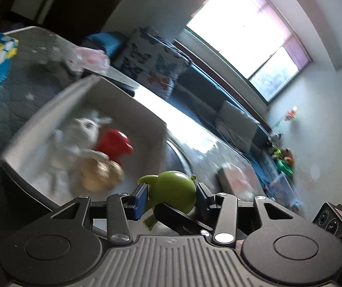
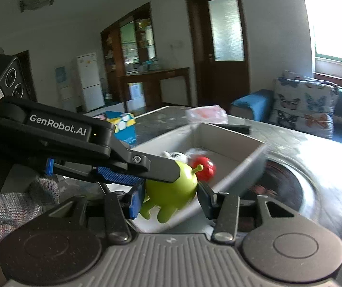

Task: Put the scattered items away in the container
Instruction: 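Lift the green toy with the left gripper and carry it over the box, then lower the green toy into the box and open the left gripper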

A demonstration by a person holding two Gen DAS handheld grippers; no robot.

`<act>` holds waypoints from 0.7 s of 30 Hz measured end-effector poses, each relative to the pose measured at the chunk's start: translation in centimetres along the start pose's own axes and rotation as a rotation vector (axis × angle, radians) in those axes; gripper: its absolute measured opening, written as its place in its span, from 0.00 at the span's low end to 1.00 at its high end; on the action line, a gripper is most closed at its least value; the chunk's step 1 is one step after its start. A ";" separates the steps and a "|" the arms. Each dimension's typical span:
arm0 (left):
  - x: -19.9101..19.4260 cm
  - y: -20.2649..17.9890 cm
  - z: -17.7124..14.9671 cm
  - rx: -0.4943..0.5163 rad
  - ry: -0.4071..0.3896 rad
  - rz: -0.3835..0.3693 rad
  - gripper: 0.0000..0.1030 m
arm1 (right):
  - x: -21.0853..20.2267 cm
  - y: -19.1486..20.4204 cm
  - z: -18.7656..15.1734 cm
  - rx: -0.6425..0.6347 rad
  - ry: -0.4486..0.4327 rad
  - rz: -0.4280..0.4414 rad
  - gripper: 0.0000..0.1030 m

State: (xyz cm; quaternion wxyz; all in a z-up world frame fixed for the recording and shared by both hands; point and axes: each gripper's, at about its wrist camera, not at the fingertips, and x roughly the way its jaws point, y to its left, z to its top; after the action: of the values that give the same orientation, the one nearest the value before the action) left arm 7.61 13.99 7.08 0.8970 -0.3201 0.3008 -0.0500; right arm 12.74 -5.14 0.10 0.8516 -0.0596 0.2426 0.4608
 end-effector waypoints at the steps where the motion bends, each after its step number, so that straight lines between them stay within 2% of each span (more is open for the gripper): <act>1: -0.1 0.6 0.3 -0.009 -0.002 0.011 0.46 | 0.8 0.3 0.3 -0.002 0.006 0.014 0.47; 10: 0.8 5.5 2.3 -0.073 0.040 0.093 0.46 | 7.0 1.0 1.1 0.043 0.105 0.110 0.47; 21: 2.0 7.6 3.4 -0.094 0.071 0.153 0.46 | 10.7 0.5 1.7 0.016 0.208 0.171 0.47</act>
State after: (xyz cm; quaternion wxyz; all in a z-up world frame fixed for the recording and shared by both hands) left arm 10.39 21.24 3.57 0.8709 -0.3360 0.3579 0.0217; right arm 17.84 3.78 -3.39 0.7799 -0.0793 0.3374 0.5211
